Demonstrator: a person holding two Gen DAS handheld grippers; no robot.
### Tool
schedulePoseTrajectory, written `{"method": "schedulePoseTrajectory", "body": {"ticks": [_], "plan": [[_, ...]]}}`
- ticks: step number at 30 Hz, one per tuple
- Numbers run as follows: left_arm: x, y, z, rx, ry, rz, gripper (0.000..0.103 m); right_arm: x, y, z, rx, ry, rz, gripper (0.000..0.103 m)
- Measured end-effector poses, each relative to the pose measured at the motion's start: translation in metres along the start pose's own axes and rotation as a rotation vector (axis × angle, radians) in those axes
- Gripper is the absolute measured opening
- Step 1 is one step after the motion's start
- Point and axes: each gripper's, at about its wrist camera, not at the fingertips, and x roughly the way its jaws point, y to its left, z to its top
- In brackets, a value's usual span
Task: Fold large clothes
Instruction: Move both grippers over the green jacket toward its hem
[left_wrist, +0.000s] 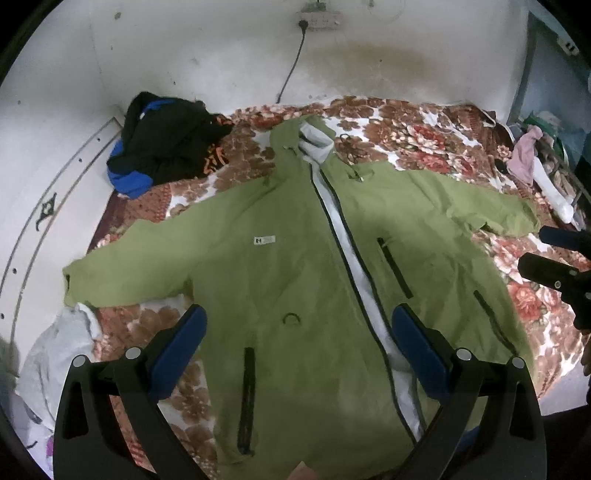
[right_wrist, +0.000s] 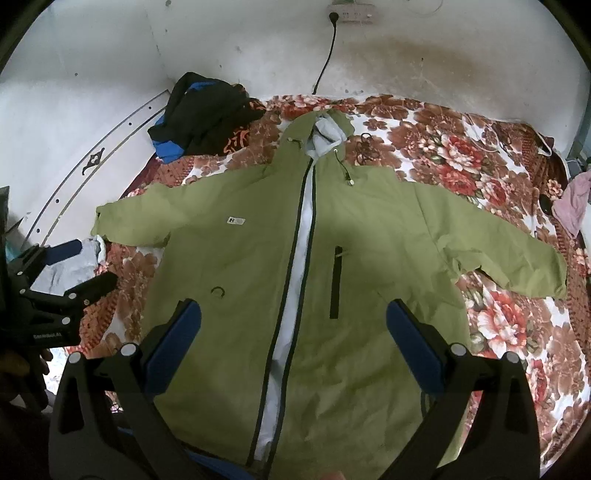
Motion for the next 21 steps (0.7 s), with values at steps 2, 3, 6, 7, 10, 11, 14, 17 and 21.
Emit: {"method": "schedulePoseTrajectory", "body": {"ticks": [2, 3, 6, 7, 10, 11, 14, 17, 21], "plan": [[-0.001, 0.0, 0.002, -0.003, 0.004, 0.005, 0.098, 0.001, 0.0, -0.005, 0.0, 0.002, 0.002, 0.098], [-0.002, 0.002, 0.003, -0.007, 0.007, 0.01, 0.098, 0.002, -0.001, -0.005, 0.003, 0.005, 0.0, 0.098], [-0.002, 0.007, 0.003, -0.033, 0.022, 0.008, 0.098, 0.001, 0.0, -0.005, 0.005, 0.01, -0.005, 0.098], [-0.001, 0.008, 0.003, -0.036, 0.024, 0.007, 0.098, 0.001, 0.0, -0.005, 0.006, 0.008, -0.003, 0.098], [-0.002, 0.011, 0.004, -0.039, 0.023, 0.007, 0.098, 0.002, 0.0, -0.005, 0.004, 0.009, -0.002, 0.099], [-0.003, 0.012, 0.004, -0.04, 0.023, 0.004, 0.098, 0.002, 0.001, -0.005, 0.005, 0.009, -0.001, 0.098], [-0.003, 0.013, 0.005, -0.063, 0.036, -0.011, 0.098, 0.002, 0.001, -0.005, 0.004, 0.01, -0.002, 0.098], [-0.007, 0.013, 0.009, -0.072, 0.031, -0.018, 0.098, 0.002, 0.002, -0.005, 0.003, 0.008, 0.0, 0.099], [-0.004, 0.01, 0.005, -0.069, 0.035, -0.018, 0.098, 0.002, 0.003, -0.004, 0.005, 0.019, -0.002, 0.098]]}}
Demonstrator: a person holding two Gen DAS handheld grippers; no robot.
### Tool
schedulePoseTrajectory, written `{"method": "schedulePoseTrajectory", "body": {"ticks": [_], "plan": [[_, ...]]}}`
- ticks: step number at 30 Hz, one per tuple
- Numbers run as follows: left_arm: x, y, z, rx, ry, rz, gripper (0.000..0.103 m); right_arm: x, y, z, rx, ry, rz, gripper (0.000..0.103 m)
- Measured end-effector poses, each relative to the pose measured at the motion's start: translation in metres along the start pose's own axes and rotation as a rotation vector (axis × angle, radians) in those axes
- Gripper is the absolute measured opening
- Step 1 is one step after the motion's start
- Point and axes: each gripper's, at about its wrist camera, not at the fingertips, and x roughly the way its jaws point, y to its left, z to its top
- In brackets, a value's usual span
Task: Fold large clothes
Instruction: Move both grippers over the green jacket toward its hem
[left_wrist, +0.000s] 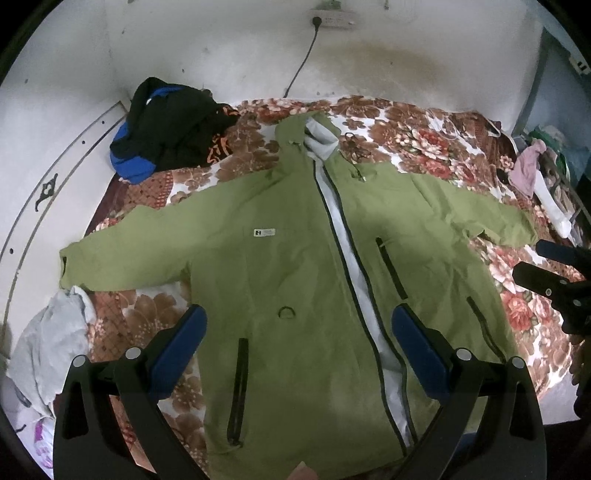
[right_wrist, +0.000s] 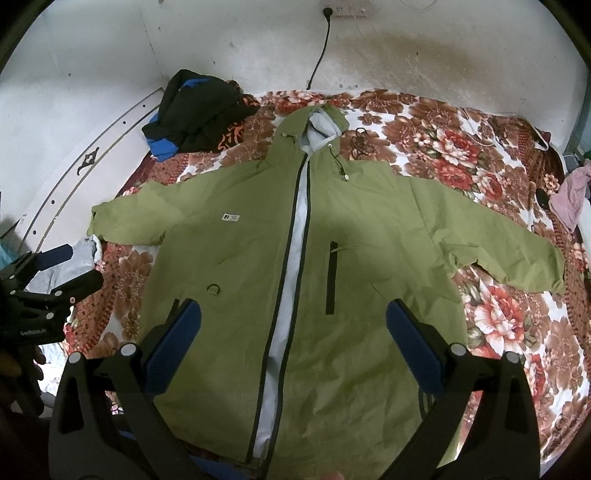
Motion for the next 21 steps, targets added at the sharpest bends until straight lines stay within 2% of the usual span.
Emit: {"method": "schedulePoseTrajectory", "body": {"ticks": [12, 21], "plan": [[-0.006, 0.0, -0.002, 0.014, -0.011, 0.023, 0.098, -0.003, 0.001, -0.005, -0.01, 0.009, 0.023, 0.099], [-0.022, -0.017, 0.003, -0.012, -0.031, 0.027, 0.098, -0.012, -0.02, 0.002, -0.036, 0.022, 0.055, 0.098]]}}
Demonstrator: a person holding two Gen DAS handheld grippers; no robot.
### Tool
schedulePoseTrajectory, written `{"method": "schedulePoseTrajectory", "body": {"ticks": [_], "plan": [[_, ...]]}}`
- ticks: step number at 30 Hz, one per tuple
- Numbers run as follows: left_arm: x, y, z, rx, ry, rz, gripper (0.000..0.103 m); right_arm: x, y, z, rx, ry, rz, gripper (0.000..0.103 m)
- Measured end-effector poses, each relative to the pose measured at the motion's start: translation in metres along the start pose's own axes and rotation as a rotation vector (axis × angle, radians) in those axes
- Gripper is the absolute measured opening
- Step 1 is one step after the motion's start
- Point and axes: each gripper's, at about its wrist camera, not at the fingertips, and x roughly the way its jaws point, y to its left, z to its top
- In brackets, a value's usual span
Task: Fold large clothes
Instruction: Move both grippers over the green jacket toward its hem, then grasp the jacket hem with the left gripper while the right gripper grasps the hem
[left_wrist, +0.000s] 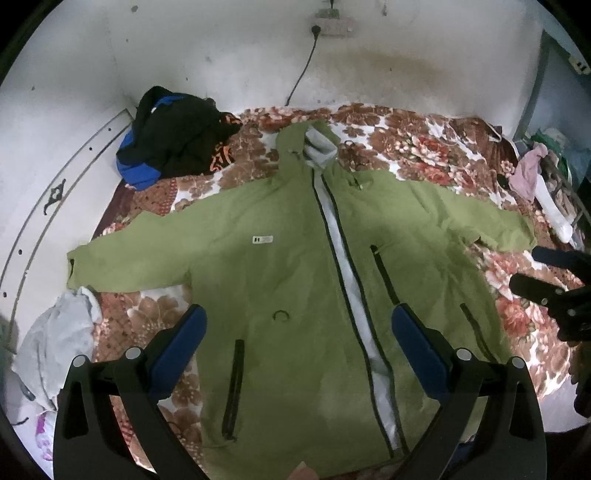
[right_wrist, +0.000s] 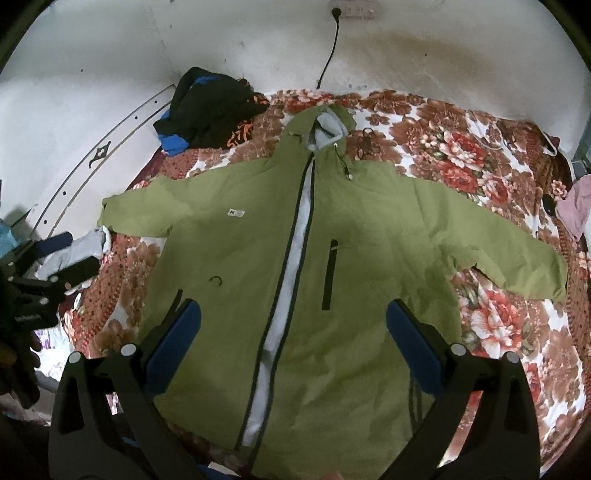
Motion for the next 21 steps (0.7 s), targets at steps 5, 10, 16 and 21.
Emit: {"method": "schedulePoseTrajectory", "body": {"ticks": [5, 10, 16, 21], "plan": [[0.0, -0.006, 0.017, -0.028, 0.009, 0.005, 0.098, -0.002, -0.019, 0.011, -0.018, 0.023, 0.018, 0.099], [0.023, 0.007, 0.044, 0.004, 0.006, -0.043, 0.098, 0.016, -0.023, 0.036, -0.034, 0.054, -0.029, 0.098], [0.075, 0.054, 0.087, 0.044, -0.003, -0.085, 0.098, 0.059, -0.013, 0.069, 0.035, 0.091, -0.006, 0.099], [0.12, 0.09, 0.13, 0.097, -0.032, -0.131, 0.098, 0.091, 0.001, 0.103, 0.075, 0.115, -0.037, 0.099]]}}
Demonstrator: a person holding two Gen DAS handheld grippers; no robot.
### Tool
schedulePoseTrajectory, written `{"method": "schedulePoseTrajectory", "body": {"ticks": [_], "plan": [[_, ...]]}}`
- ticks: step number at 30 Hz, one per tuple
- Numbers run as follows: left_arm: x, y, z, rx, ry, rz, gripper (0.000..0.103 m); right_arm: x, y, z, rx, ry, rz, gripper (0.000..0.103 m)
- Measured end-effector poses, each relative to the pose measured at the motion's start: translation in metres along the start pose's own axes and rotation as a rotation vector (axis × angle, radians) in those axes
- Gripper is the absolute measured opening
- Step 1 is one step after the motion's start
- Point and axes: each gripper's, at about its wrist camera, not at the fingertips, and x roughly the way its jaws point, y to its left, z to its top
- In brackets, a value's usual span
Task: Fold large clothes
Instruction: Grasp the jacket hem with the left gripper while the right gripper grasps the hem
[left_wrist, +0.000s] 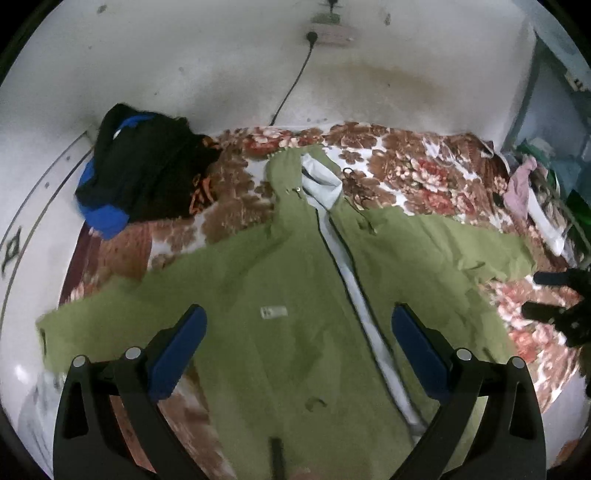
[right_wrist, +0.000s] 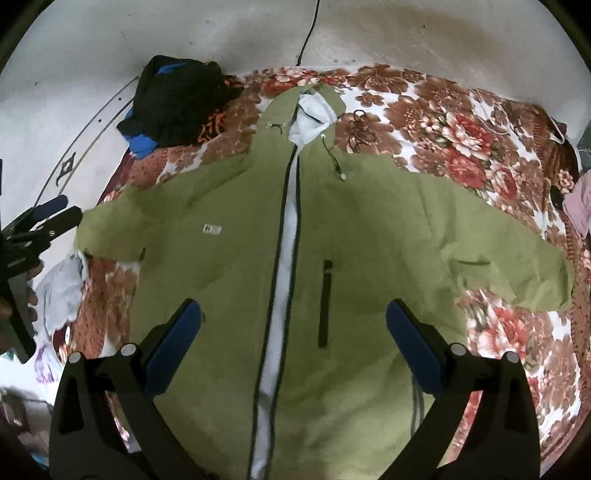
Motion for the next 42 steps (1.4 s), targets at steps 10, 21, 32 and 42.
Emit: {"method": "schedulePoseTrajectory", "body": {"ticks": [10, 21, 32, 42], "plan": [[0.092, 0.053, 0.075, -0.09, 0.047, -0.093, 0.098, 0.074, 0.0, 0.117, -0.034, -0.004, -0.017, 0.098], [0.255, 0.098, 0.153, -0.157, 0.117, -0.158, 0.098, 0.224, -0.042, 0.238, -0.077, 0.054, 0.017, 0.098], [0.402, 0.121, 0.212, -0.171, 0.183, -0.234, 0.096, 0.366, -0.071, 0.331, -0.061, 0.085, 0.132, 0.098], [0.496, 0.128, 0.24, -0.167, 0.262, -0.325, 0.073, 0.439, -0.103, 0.364, 0.034, 0.172, 0.23, 0.066]]}}
